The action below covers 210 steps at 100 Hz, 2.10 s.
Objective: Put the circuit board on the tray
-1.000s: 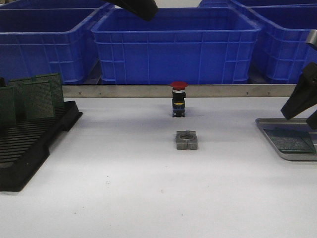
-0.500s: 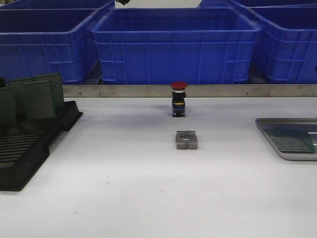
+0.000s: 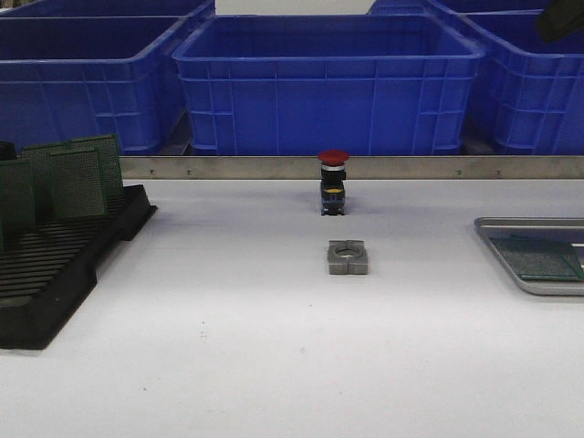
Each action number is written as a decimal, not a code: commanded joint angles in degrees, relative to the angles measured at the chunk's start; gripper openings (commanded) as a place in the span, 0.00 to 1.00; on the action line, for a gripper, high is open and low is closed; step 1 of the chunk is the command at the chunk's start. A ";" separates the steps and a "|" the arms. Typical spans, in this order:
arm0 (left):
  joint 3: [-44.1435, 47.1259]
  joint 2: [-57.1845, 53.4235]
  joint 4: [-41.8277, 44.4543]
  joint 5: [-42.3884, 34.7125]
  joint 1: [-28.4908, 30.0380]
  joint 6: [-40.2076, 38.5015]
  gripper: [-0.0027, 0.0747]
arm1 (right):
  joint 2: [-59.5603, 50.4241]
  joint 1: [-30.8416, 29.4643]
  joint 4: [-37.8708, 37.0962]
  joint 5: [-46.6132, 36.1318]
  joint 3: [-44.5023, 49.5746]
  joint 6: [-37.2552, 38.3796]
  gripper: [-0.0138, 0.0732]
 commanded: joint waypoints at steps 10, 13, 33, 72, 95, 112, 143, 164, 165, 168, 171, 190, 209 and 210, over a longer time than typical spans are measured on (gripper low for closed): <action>-1.07 -7.94 1.73 -0.40 0.12 -4.85 0.01 | -10.54 4.73 3.99 -10.41 5.74 -0.57 0.03; -0.84 -8.99 2.36 -0.86 0.12 -5.53 0.01 | -11.93 5.46 4.40 -11.82 6.93 -0.57 0.03; 3.06 -15.85 3.65 -6.89 0.12 -9.61 0.01 | -21.93 10.66 4.87 -19.46 15.02 -0.57 0.03; 28.68 -39.00 1.92 -27.91 0.12 -10.68 0.01 | -40.20 12.06 4.93 -24.26 26.61 -0.57 0.03; 48.88 -56.82 1.92 -39.98 0.12 -10.58 0.01 | -49.76 12.06 4.93 -24.81 32.32 -0.57 0.03; 61.52 -70.69 1.15 -43.98 0.12 -10.58 0.01 | -56.52 12.06 4.93 -24.86 35.81 -0.57 0.03; 77.86 -92.12 0.41 -46.29 0.12 -10.70 0.01 | -64.40 12.06 4.93 -23.35 41.70 -0.57 0.03; 83.25 -99.91 0.32 -46.35 0.12 -10.70 0.01 | -64.98 12.06 4.93 -20.76 42.64 -0.57 0.03; 83.42 -100.02 0.32 -46.35 0.12 -10.70 0.01 | -64.98 12.06 4.93 -20.42 42.64 -0.57 0.03; 83.71 -100.29 0.32 -46.35 0.12 -10.70 0.01 | -64.98 12.06 4.93 -19.68 42.64 -0.57 0.03; 83.95 -100.28 0.32 -46.19 0.12 -10.70 0.01 | -64.98 12.06 4.93 -19.06 42.64 -0.57 0.03; 84.69 -100.28 0.32 -46.21 0.12 -10.70 0.01 | -64.98 12.06 4.93 -15.70 42.64 -0.57 0.03; 84.69 -100.28 0.32 -46.21 0.12 -10.70 0.01 | -64.98 12.06 4.93 -13.58 42.64 -0.57 0.03; 84.69 -100.28 0.32 -46.21 0.12 -10.70 0.01 | -64.98 12.06 4.93 -13.51 42.64 -0.57 0.03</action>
